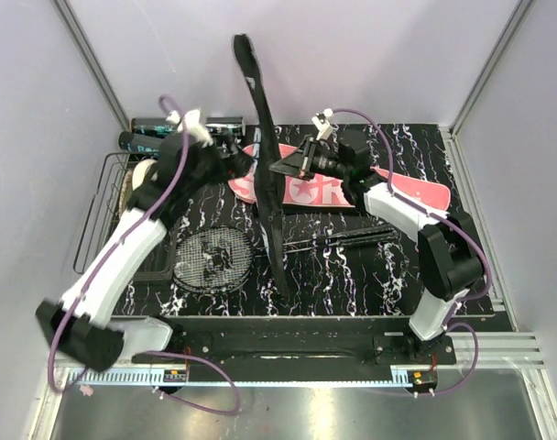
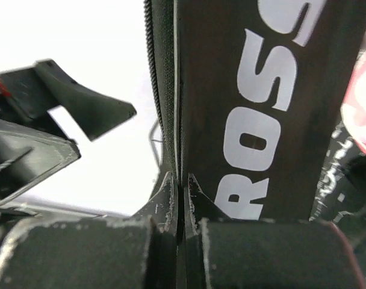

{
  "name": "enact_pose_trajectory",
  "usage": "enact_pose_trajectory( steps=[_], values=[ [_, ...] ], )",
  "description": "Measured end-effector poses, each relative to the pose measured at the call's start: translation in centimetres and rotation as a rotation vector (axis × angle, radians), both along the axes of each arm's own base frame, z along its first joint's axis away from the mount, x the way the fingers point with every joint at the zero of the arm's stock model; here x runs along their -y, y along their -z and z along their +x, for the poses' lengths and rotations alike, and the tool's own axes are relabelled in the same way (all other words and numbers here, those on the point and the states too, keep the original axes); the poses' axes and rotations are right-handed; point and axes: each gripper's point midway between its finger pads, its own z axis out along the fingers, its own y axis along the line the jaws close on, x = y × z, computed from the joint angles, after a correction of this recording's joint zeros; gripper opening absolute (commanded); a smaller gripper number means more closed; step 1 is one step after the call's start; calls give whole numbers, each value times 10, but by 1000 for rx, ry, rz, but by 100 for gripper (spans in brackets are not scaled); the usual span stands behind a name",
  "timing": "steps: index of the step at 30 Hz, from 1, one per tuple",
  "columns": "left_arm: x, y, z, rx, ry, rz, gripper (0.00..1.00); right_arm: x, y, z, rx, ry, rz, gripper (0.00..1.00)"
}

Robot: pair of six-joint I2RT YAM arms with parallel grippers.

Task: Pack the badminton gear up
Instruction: Open the racket bag at the center of the board.

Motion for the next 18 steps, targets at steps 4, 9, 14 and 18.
enact_pose_trajectory(
  steps=[4, 9, 14, 18],
  values=[
    [-20, 3, -28, 72, 3, -106, 68, -2, -5, -1, -57, -109, 151, 7],
    [-1, 25, -5, 42, 63, -200, 69, -2, 15, -22, -129, -196, 189, 15],
    [22, 99, 19, -145, 106, -243, 52, 4, 49, -32, -197, -187, 159, 18],
    [31, 129, 23, -216, 117, -262, 53, 8, 73, -34, -234, -173, 128, 25]
  ],
)
